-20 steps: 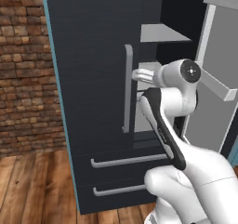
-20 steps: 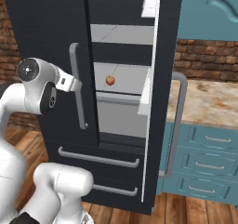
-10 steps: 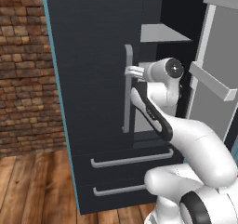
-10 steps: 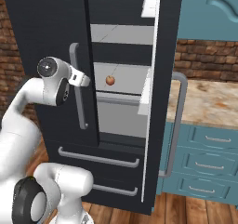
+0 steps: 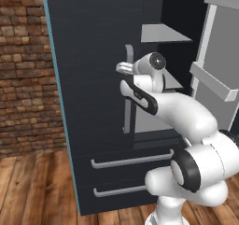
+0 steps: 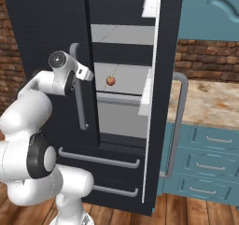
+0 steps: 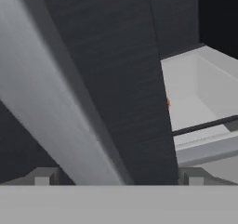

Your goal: Retrieve the apple and peach from the fridge and place them into the bowl on the dining table.

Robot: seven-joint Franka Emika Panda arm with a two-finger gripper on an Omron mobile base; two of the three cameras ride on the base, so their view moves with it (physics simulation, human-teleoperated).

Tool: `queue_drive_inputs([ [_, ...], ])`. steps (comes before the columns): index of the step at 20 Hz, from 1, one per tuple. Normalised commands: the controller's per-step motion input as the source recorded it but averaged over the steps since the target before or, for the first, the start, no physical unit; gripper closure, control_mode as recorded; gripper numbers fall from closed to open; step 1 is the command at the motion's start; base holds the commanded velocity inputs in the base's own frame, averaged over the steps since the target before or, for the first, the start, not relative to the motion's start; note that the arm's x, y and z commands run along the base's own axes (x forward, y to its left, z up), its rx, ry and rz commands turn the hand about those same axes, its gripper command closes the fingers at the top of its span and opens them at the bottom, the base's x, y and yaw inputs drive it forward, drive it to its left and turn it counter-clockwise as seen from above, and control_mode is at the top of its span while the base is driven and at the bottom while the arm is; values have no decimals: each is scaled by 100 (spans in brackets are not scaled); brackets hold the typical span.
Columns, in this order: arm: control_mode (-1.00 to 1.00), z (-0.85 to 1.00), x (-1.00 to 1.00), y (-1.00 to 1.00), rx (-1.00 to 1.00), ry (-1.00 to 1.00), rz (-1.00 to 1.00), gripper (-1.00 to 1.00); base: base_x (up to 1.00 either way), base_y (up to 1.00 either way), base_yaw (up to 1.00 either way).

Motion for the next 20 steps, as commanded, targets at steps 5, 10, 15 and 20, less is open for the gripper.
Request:
queue_drive_inputs([
  [5,-100,-18,70,6,0,3,0,-100,0,0,0],
  [10,-100,-15,69,3,0,3,0,100,0,0,0],
  [15,-100,1,17,15,0,20,0,100,0,0,0],
  [20,-100,7,-66,66,0,13,0,100,0,0,0],
])
